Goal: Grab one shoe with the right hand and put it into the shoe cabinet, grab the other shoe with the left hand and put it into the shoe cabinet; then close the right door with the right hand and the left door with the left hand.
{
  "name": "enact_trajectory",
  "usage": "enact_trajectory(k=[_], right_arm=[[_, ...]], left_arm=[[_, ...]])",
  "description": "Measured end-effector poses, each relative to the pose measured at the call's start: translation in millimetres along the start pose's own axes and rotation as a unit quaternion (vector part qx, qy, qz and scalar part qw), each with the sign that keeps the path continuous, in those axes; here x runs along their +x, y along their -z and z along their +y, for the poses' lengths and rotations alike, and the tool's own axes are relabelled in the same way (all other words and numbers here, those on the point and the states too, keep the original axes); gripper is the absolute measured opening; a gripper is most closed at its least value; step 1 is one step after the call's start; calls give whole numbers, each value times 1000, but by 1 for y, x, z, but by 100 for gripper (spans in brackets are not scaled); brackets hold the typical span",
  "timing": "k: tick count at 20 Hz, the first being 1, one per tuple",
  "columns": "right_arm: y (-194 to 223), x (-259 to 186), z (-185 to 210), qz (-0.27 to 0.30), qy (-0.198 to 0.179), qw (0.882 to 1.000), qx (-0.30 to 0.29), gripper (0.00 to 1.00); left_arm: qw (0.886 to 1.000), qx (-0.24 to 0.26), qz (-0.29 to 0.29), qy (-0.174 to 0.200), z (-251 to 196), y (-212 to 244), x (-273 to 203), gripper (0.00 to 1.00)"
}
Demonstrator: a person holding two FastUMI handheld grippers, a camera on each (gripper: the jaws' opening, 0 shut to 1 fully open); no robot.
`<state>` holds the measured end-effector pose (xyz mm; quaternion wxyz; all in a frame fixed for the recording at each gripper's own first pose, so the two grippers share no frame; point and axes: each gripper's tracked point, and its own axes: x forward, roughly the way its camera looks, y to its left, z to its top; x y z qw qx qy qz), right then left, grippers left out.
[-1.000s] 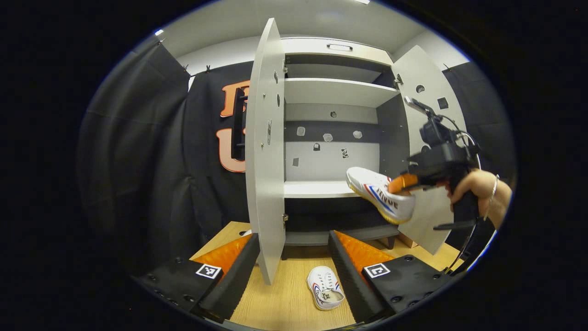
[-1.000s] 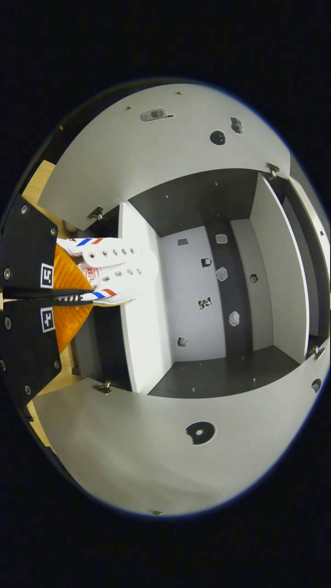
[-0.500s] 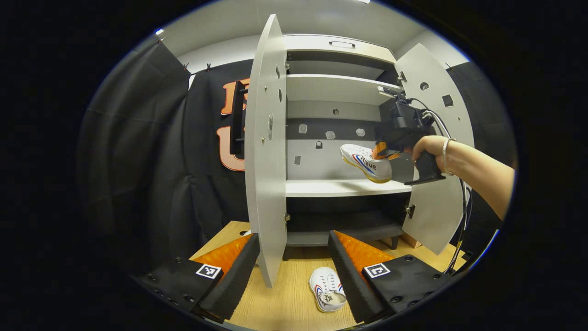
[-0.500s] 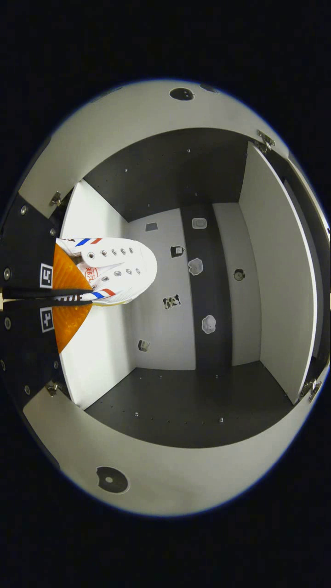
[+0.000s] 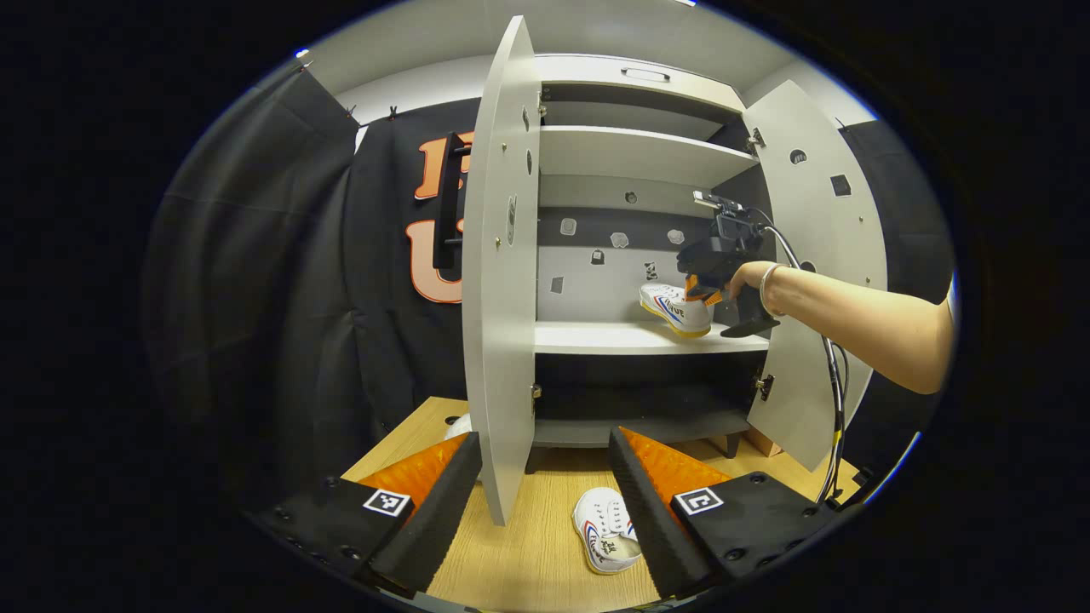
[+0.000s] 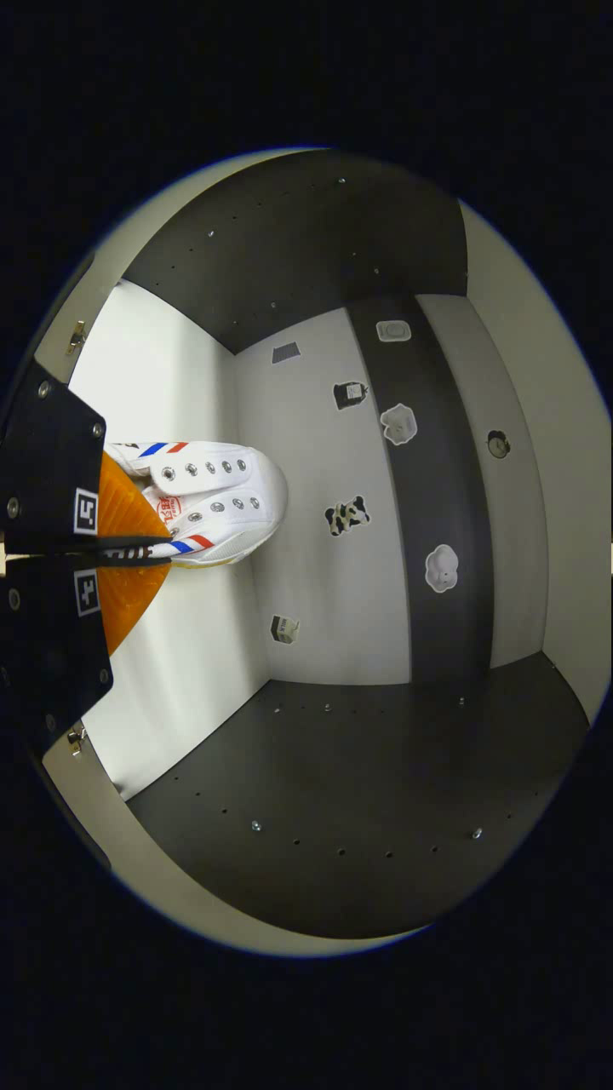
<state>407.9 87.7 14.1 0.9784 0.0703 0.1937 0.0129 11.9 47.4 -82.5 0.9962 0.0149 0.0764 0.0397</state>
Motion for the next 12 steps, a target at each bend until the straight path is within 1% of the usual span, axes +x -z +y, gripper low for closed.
enact_trajectory(k=[4,6,7,8,9,10,11,12], right_arm=[[7,13,-10,14,14,1000,2,0],[7,13,-6,14,5,1000,4,5],[0,9,-6,1,4,1000,2,14],[-11,5,-9,-20,6,1000,-2,18],[-18,-4,-9,-34,5,999,0,17],[-21,-14,-10,-39,3,999,0,17],[-23,-23,-11,-44,0,999,-6,24],[-26,-35,-13,-56,1,998,-14,32]], left_arm=[[1000,2,2,-10,6,1,2,97],[1000,1,0,-16,11,1,3,97],[1000,-3,0,-17,10,1,4,97],[1000,-5,-1,-16,9,0,4,97],[1000,-6,-2,-14,7,0,4,97],[1000,-5,-5,-12,5,-2,4,94],[1000,-5,-7,-10,2,-3,5,94],[1000,-4,-7,-7,-2,-3,5,97]])
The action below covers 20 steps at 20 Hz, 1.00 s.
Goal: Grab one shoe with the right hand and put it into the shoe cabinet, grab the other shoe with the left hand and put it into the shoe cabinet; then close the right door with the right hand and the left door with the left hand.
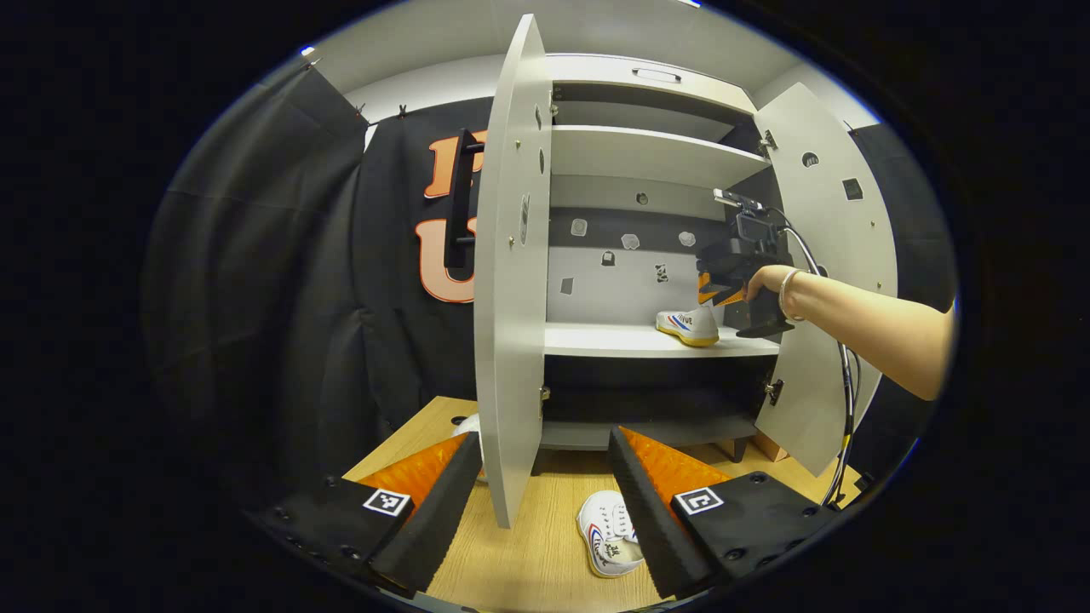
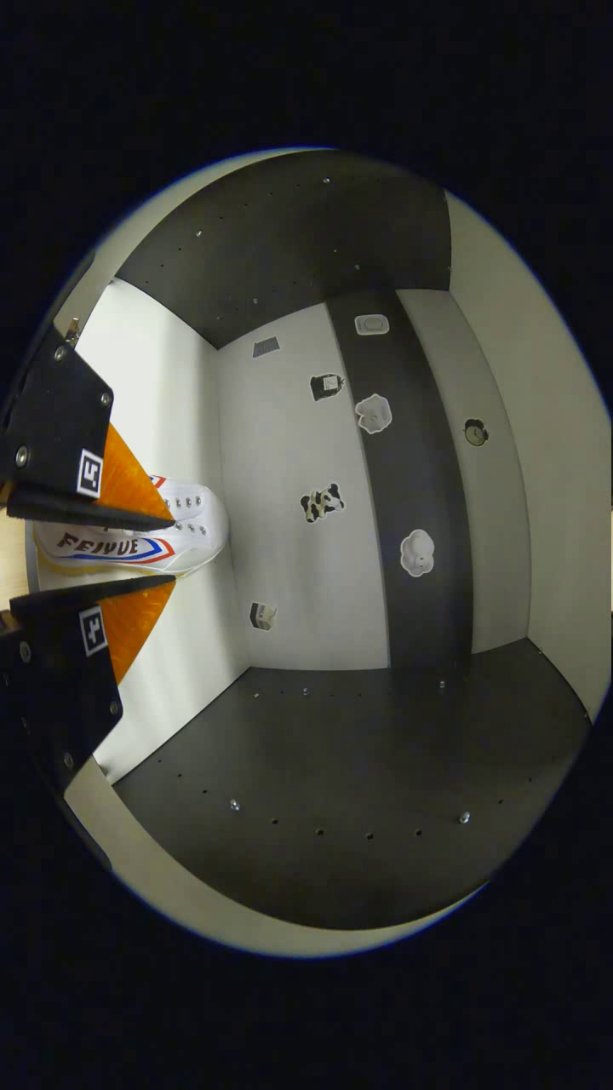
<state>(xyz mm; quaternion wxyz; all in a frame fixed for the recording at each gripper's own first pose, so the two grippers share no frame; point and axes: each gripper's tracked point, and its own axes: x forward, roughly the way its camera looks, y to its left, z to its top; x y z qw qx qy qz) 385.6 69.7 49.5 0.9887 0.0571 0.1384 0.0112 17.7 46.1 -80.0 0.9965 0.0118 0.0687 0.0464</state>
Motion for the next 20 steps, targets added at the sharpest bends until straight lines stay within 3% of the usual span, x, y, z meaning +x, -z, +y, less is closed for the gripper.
enact_trajectory(k=[1,7,11,17,20], right_arm=[[-5,-11,0,-15,-3,1000,-10,42],[-2,-93,-2,-71,-27,997,-26,77],[15,-149,1,-87,-52,995,-11,87],[39,-228,1,-117,-73,990,-20,91],[56,-254,-16,-120,-62,990,-37,92]], left_arm=[[1000,0,0,3,-3,1,1,97],[1000,-6,-1,23,-21,-1,2,96],[999,5,1,43,-33,2,9,97],[998,22,18,55,-47,23,29,96],[997,23,36,61,-55,46,42,96]])
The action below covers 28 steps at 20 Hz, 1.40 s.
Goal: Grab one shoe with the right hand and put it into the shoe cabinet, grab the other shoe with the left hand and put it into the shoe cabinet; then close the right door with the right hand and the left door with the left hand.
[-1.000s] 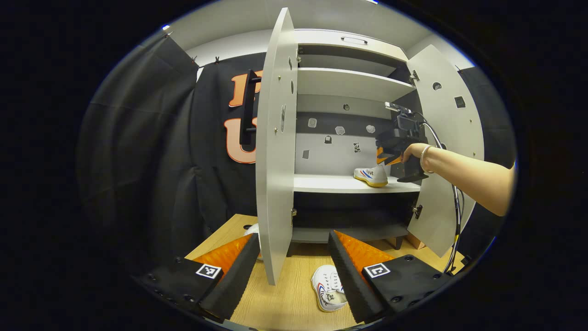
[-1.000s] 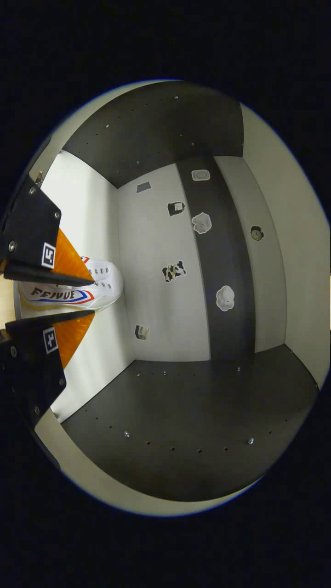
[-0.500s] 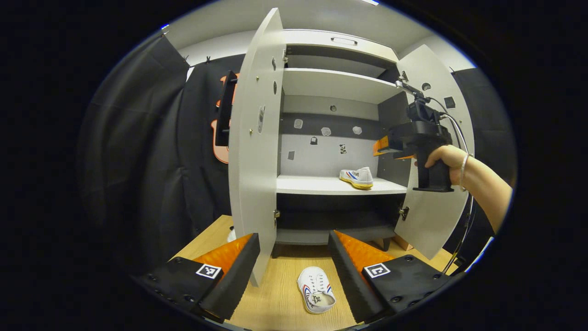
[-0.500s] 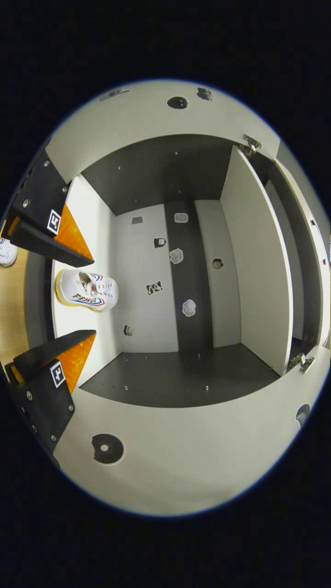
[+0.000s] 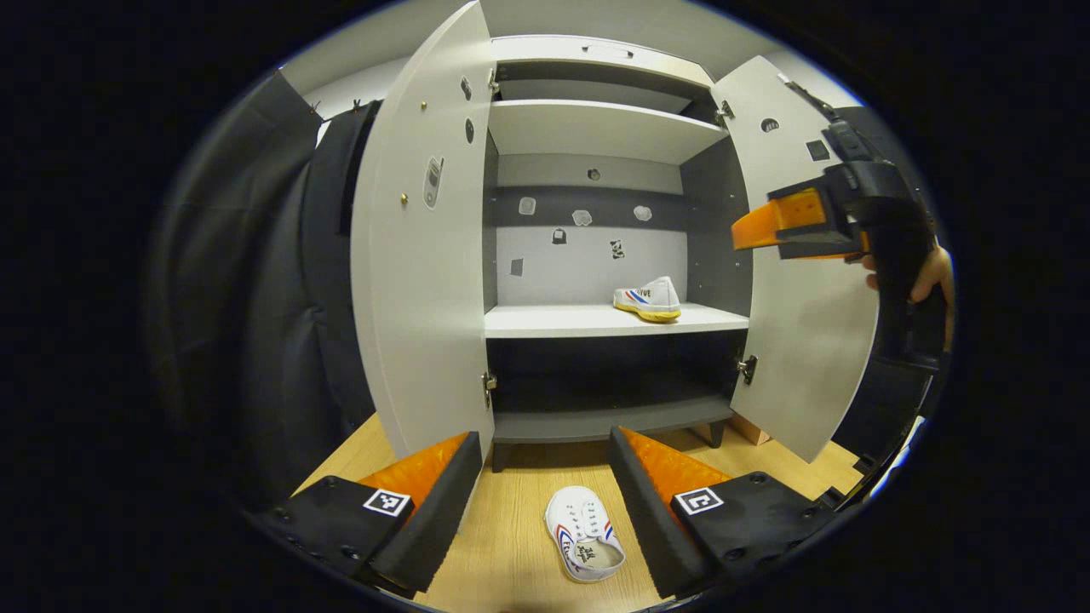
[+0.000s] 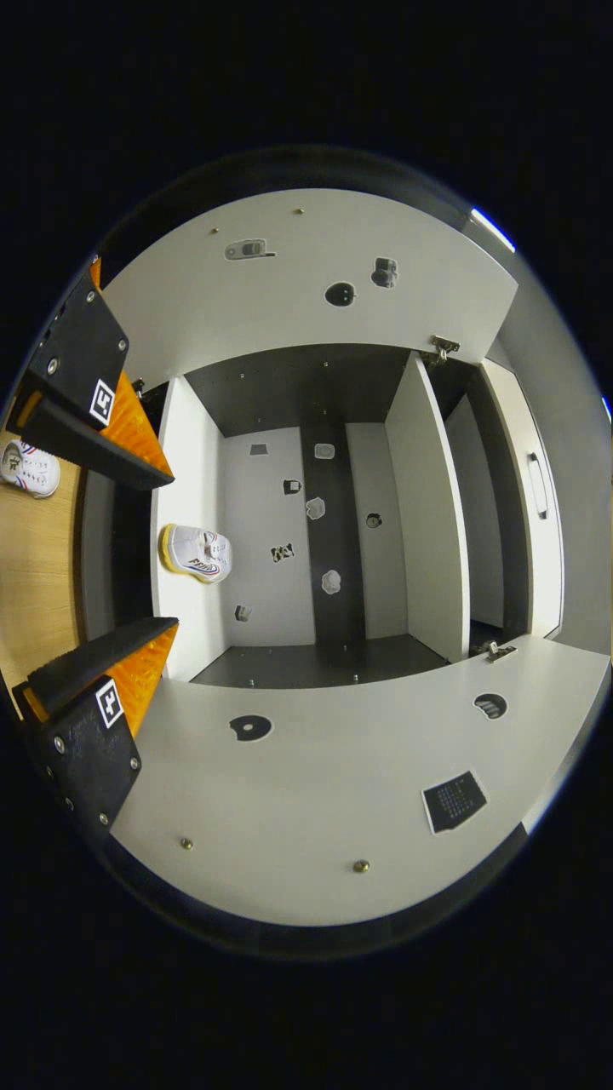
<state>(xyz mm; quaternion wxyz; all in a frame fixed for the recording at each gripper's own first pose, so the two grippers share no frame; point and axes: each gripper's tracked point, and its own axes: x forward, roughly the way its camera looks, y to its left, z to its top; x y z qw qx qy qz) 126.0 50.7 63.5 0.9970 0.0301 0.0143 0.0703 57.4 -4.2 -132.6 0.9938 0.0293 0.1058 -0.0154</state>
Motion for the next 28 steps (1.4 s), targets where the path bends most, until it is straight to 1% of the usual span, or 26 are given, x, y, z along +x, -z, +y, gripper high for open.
enact_trajectory(k=[4,7,9,10,11,13,17,20,22,26,28], right_arm=[[13,-30,-15,-3,7,1000,-15,92],[23,-46,-30,3,15,1000,-5,92],[26,-56,-40,5,23,1000,-4,92],[27,-59,-43,5,25,1000,-7,92],[27,-62,-45,4,26,1000,-10,92],[31,-67,-46,4,21,1000,-5,92],[43,-72,-46,17,17,1000,7,93],[51,-75,-46,26,16,999,10,93],[54,-76,-46,31,14,999,12,92],[61,-75,-44,39,12,999,15,93],[64,-75,-43,44,10,999,16,93]], left_arm=[[999,9,41,2,-6,42,23,97],[996,6,85,3,-7,83,42,97],[993,3,114,8,-8,111,51,99],[991,-3,132,8,-8,126,55,97],[988,-7,153,7,-6,141,57,98],[984,-15,175,9,-7,159,62,98],[975,3,222,10,-1,199,72,98],[964,-23,265,14,-6,228,72,98],[959,-27,283,11,-5,240,73,98],[949,-36,312,22,-6,260,81,98],[944,-47,325,21,-8,268,82,98]])
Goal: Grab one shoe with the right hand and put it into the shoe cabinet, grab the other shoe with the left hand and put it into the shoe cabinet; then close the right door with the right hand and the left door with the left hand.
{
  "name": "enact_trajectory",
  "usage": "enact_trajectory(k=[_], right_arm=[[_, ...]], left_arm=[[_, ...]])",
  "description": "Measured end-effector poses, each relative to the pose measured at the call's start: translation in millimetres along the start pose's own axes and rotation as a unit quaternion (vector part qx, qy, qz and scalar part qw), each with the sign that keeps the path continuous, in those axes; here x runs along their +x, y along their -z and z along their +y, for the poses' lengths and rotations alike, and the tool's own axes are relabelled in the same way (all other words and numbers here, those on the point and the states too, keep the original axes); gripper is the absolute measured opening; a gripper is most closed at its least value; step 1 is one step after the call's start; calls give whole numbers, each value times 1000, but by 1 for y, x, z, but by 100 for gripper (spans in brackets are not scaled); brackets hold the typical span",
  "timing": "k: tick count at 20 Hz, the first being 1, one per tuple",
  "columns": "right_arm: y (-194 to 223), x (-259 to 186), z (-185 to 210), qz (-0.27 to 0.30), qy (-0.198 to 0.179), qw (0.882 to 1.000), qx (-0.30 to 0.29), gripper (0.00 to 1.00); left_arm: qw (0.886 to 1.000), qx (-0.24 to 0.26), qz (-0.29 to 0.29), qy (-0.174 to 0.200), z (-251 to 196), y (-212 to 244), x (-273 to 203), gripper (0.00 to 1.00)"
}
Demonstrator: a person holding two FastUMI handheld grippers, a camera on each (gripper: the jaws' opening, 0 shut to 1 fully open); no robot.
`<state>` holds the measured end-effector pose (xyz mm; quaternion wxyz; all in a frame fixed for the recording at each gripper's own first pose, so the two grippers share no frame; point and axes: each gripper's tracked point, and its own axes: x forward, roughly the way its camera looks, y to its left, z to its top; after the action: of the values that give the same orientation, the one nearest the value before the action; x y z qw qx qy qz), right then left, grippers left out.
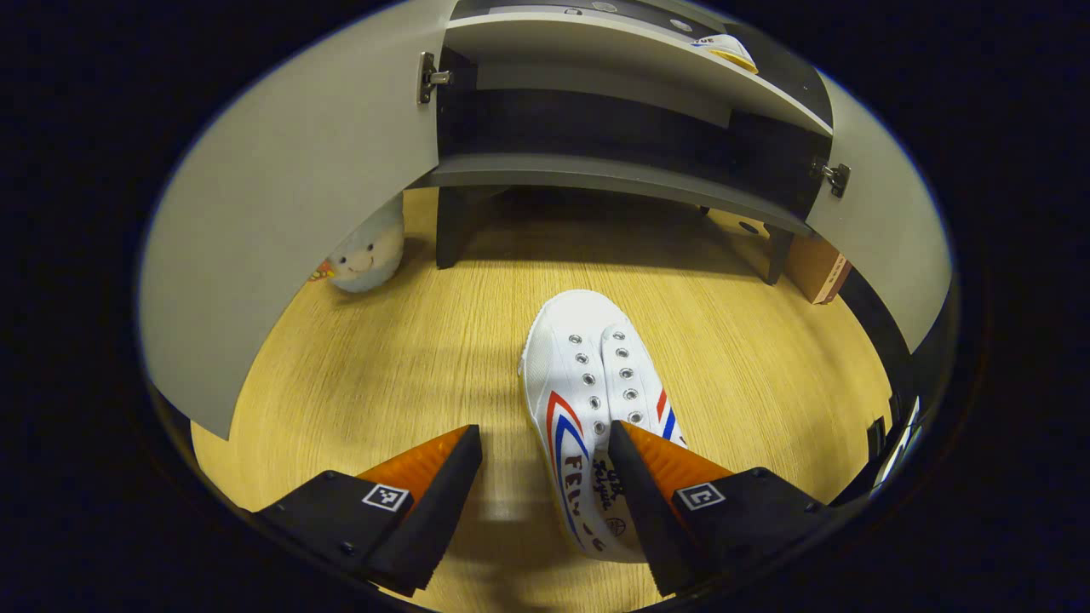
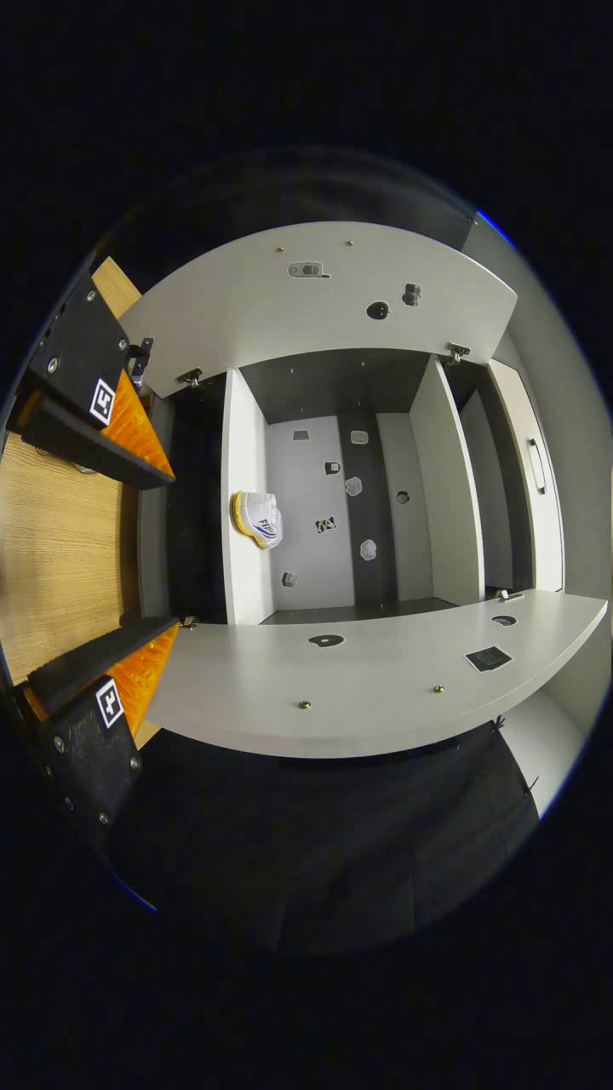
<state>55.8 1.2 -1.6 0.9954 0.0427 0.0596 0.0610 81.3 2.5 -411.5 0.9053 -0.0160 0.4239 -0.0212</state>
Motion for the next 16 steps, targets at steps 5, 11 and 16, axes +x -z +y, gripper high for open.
enact_trajectory(k=[5,11,16], right_arm=[[6,2,0,9,-1,1000,1,93],[6,1,-1,10,1,1000,3,93],[5,1,0,10,-3,1000,3,92]], left_arm=[[999,-1,28,16,-10,9,5,78],[996,43,76,-15,-6,6,2,16],[997,28,76,3,-5,-5,-4,6]])
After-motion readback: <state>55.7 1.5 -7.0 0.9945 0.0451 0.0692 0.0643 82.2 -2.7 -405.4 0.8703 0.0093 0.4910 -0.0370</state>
